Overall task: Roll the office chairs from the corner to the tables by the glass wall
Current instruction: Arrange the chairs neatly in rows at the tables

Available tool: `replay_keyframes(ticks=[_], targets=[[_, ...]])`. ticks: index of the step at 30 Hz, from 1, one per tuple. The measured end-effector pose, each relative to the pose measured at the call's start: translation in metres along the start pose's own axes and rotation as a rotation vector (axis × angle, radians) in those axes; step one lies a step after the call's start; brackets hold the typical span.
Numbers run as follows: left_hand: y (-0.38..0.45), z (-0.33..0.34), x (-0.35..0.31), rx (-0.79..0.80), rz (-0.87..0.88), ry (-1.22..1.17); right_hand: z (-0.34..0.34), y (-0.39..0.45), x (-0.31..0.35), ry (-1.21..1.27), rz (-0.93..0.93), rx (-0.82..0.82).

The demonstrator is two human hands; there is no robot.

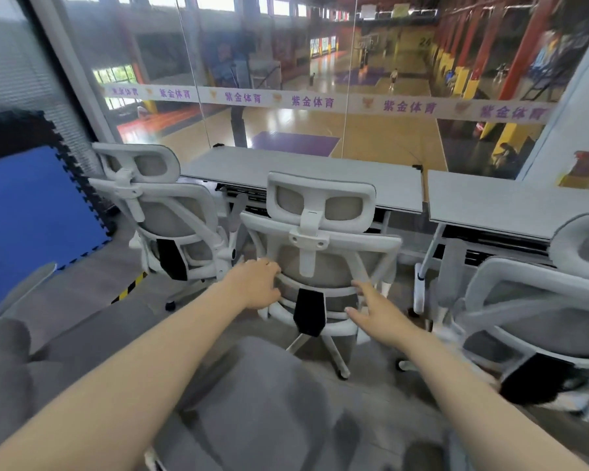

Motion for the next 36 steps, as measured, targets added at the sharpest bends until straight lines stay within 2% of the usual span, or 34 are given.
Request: replay_keyframes(ticks=[5, 9, 15, 21, 23, 25, 28, 33, 36], targets=[[-0.100, -0.017, 0.015, 0.058, 0.024, 0.032, 0.067, -0.085, 0.054, 0.036, -0.077, 0.041], [-0.177, -0.024, 0.023, 0.110, 0.053, -0.096, 0.121, -0.137, 0.088, 0.052, -0.127, 0.072], [-0.262, -0.010, 0.031, 0.103, 0.122, -0.179, 0.199, -0.185, 0.119, 0.085, -0.132, 0.225], [-0.323, 0.010, 0.055, 0.134, 0.047, -0.201, 0.241, -0.214, 0.173, 0.148, -0.211, 0.311], [-0.340, 0.020, 0.060, 0.178, -0.037, -0.221, 0.253, -0.224, 0.187, 0.126, -0.229, 0.341], [-0.354, 0.033, 0.062, 0.122, -0.094, -0.149, 0.273, -0.237, 0.188, 0.065, -0.200, 0.374], [-0.368, 0.050, 0.055, -0.030, -0.038, 0.035, 0.299, -0.263, 0.181, -0.153, -0.234, 0.280], [-0.386, 0.050, 0.045, 0.061, 0.021, 0.105, 0.308, -0.285, 0.176, -0.250, -0.264, 0.194], [-0.393, 0.056, 0.034, 0.029, 0.008, 0.149, 0.309, -0.304, 0.170, -0.273, -0.270, 0.117]])
Point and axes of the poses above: each hand's wrist, its own y-axis towards the middle knuckle, its own z-axis out of the palm, x = y × z, the point moved 2 cm from there along y, towards the middle knuckle, and after that the axes turned 5 degrees about x, right-handed, at the moved point
